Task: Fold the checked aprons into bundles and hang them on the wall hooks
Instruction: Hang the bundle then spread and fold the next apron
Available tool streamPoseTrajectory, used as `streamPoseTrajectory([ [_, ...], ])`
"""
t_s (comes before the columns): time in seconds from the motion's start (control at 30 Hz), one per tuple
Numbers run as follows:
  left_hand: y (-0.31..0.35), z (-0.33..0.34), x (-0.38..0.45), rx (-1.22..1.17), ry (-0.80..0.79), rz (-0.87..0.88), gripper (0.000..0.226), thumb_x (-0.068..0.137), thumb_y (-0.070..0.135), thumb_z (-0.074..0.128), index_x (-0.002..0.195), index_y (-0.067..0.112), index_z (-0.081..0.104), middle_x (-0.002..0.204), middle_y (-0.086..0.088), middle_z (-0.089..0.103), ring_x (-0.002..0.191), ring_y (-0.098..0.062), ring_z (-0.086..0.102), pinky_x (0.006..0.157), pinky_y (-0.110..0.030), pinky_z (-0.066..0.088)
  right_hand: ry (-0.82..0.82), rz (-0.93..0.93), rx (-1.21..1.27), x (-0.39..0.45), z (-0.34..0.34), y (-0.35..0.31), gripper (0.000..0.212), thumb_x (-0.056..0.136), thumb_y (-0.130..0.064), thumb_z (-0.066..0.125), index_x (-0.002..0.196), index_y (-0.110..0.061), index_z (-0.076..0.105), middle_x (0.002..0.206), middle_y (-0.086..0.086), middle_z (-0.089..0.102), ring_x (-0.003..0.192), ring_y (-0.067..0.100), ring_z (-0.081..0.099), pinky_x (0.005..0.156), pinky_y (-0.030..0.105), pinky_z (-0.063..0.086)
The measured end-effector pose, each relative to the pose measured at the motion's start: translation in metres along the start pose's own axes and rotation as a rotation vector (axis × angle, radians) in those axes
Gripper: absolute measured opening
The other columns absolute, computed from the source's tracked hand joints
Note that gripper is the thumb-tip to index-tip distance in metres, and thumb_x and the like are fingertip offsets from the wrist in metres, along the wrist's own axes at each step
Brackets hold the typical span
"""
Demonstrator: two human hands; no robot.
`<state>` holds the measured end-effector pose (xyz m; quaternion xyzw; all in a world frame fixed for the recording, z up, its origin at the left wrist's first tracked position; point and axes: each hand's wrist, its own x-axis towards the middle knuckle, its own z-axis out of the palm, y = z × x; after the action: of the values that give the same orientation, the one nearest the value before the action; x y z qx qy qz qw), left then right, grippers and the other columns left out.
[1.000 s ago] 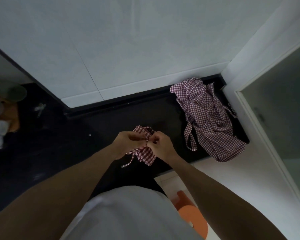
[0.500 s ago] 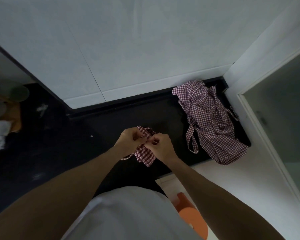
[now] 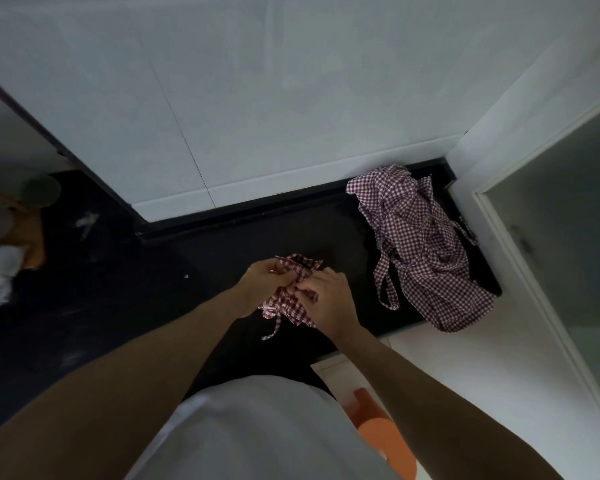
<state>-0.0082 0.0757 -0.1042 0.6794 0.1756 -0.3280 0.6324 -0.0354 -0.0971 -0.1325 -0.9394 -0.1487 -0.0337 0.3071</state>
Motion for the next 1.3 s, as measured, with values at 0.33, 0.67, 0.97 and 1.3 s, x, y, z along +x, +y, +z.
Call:
streamPoseTrajectory([
  [0.33,0.004,0.014,0.008,0.202,0.185,-0.001,0.01,0.092,0.019,0.067,0.091,0.009,0.065,0.088,-0.007,0.069,0.073,-0.014,0.065,0.065,-0.027,0.056,-0.159,0.088,0.257,0.003,-0.003,-0.002,0.014,0.086,-0.028,0.065,0.086,-0.014,0.063,0.093,-0.006,0.055,0.071,0.006,0.055,0.064,0.016,0.049],
  [0.67,0.003,0.018,0.019,0.272,0.506,-0.127,0.019,0.093,0.029,0.067,0.088,0.01,0.065,0.081,-0.005,0.065,0.061,-0.012,0.058,0.05,-0.023,0.049,-0.597,0.305,0.2,-0.008,-0.038,0.032,0.042,0.103,-0.026,0.052,0.062,-0.024,0.04,0.06,-0.006,0.043,0.05,0.004,0.037,0.051,0.017,0.029],
  [0.97,0.007,0.018,0.023,0.289,0.576,-0.135,0.018,0.096,0.027,0.063,0.088,0.011,0.064,0.086,-0.008,0.066,0.065,-0.015,0.06,0.054,-0.025,0.049,-0.646,0.429,0.285,-0.024,-0.059,0.048,0.038,0.103,-0.023,0.05,0.066,-0.023,0.044,0.062,-0.008,0.043,0.05,0.001,0.041,0.054,0.018,0.033],
  [1.3,0.038,0.038,0.022,0.226,0.437,0.154,0.019,0.101,0.029,0.052,0.091,0.019,0.065,0.086,-0.004,0.068,0.076,-0.018,0.069,0.067,-0.032,0.059,-0.204,0.623,1.131,0.026,-0.032,0.004,0.039,0.095,-0.025,0.062,0.087,0.012,0.06,0.082,0.014,0.066,0.078,0.028,0.058,0.082,0.039,0.049],
])
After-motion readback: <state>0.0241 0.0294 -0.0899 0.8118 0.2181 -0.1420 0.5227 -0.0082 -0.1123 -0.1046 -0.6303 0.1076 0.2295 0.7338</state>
